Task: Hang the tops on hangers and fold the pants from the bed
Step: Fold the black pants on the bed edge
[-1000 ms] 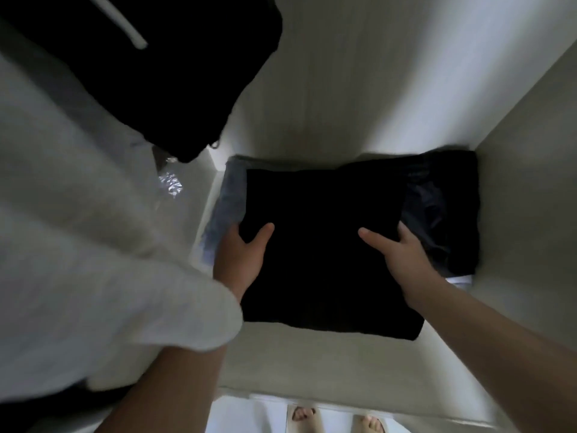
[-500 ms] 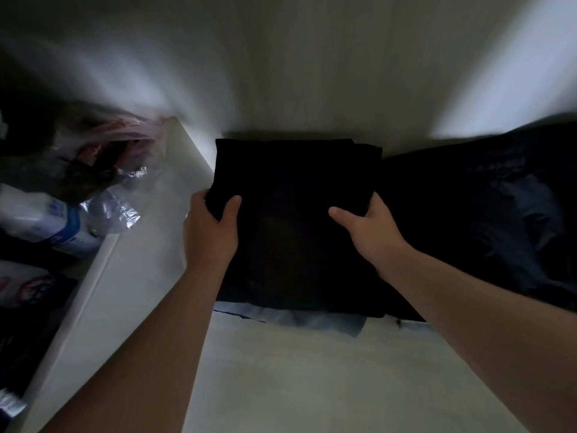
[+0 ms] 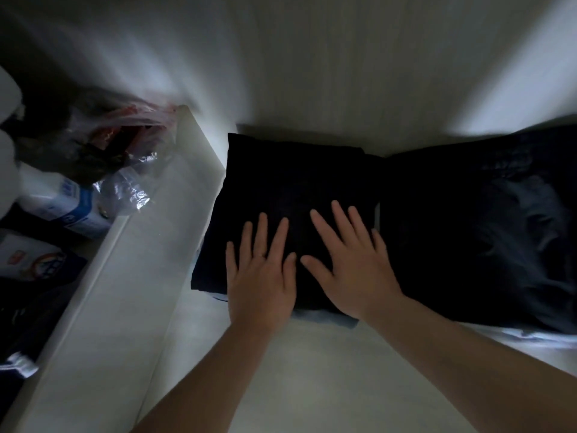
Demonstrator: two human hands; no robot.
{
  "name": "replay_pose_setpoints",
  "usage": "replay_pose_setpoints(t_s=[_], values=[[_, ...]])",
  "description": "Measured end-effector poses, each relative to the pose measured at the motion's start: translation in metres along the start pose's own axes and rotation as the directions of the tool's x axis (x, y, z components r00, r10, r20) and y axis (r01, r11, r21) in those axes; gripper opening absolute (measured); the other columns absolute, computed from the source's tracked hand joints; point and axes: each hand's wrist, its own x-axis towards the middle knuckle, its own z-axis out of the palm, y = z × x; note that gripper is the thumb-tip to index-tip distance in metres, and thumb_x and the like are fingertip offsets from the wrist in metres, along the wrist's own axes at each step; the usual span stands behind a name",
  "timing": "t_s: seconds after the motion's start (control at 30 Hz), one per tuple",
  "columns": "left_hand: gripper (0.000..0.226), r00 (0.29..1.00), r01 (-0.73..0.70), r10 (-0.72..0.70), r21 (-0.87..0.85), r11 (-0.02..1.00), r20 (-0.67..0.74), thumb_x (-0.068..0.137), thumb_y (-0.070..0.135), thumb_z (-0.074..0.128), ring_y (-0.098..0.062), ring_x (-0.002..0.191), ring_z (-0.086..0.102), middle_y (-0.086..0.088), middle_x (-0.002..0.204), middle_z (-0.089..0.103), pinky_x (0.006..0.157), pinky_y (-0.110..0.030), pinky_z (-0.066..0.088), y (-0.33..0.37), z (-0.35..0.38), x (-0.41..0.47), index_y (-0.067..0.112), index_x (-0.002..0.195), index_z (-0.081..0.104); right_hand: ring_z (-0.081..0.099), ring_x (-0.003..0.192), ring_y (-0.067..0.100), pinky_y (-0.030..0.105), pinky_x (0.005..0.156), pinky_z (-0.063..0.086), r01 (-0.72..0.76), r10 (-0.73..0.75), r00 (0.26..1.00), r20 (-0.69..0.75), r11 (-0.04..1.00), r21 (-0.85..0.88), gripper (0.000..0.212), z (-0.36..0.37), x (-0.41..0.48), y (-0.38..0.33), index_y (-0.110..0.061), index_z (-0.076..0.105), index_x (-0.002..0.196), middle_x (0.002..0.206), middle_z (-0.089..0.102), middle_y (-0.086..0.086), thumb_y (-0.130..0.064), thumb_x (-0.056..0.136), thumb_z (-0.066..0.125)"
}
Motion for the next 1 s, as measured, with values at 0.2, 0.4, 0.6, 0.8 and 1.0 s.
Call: replay_pose_setpoints(t_s=[0.2,0.4,0.6,0.8,1.0], values=[[0.061,0.999,0.026,-0.029,0.060,0.998,0.044,0.101,0.051,0.004,-0.024,0.155,0.004,0.000,0.169,0.007,0.124,-0.051,0.006,0.001,0.009,0.003,0.036,0.160,0.003,-0.016,0.153,0.011,0.050,0.123,0.007,-0.036,0.034,0.999,0.028,0.998,0.058,0.072,0.009,0.005,0.008,-0.047,-0.004,0.156,0.167,-0.014,-0.013,-0.070,0.096,0.029],[0.060,0.991,0.124,-0.113,-0.169,0.978,0.073,0.101,0.047,0.003,-0.016,0.155,-0.007,0.003,0.169,-0.004,0.125,-0.046,-0.005,0.025,0.011,-0.042,0.034,0.159,-0.001,-0.007,0.155,0.014,0.045,0.123,0.014,-0.084,0.091,0.995,-0.038,0.984,0.159,0.074,0.022,-0.043,0.012,-0.042,-0.004,0.158,0.169,-0.008,-0.005,-0.064,0.099,0.035],[0.068,0.946,0.251,-0.193,-0.211,0.945,0.261,0.103,0.052,0.019,-0.019,0.154,-0.014,0.004,0.166,-0.022,0.124,-0.046,-0.001,0.051,0.029,-0.139,0.037,0.153,-0.024,-0.004,0.155,0.023,0.045,0.124,0.005,-0.106,0.110,0.993,0.039,0.990,-0.094,0.079,0.049,-0.132,0.039,-0.035,-0.023,0.154,0.169,-0.009,0.003,-0.062,0.101,0.028],[0.067,0.891,0.315,-0.262,-0.089,0.945,0.370,0.101,0.059,0.014,-0.027,0.153,-0.018,0.001,0.166,-0.022,0.123,-0.050,-0.007,0.076,0.034,-0.237,0.037,0.157,-0.014,-0.017,0.153,0.030,0.055,0.121,-0.008,-0.126,0.168,0.972,0.164,0.963,-0.239,0.072,0.074,-0.228,0.054,-0.037,-0.012,0.158,0.167,-0.020,0.003,-0.065,0.099,0.018],[0.065,0.886,0.311,-0.265,-0.062,0.948,0.380,0.101,0.060,0.015,-0.023,0.152,-0.023,0.006,0.164,-0.027,0.120,-0.048,-0.014,0.107,0.034,-0.347,0.042,0.156,-0.013,-0.021,0.152,0.030,0.058,0.119,-0.010,-0.011,0.098,0.964,0.247,0.944,-0.331,0.070,0.089,-0.337,0.055,-0.038,-0.011,0.158,0.165,-0.027,0.001,-0.067,0.096,0.006]])
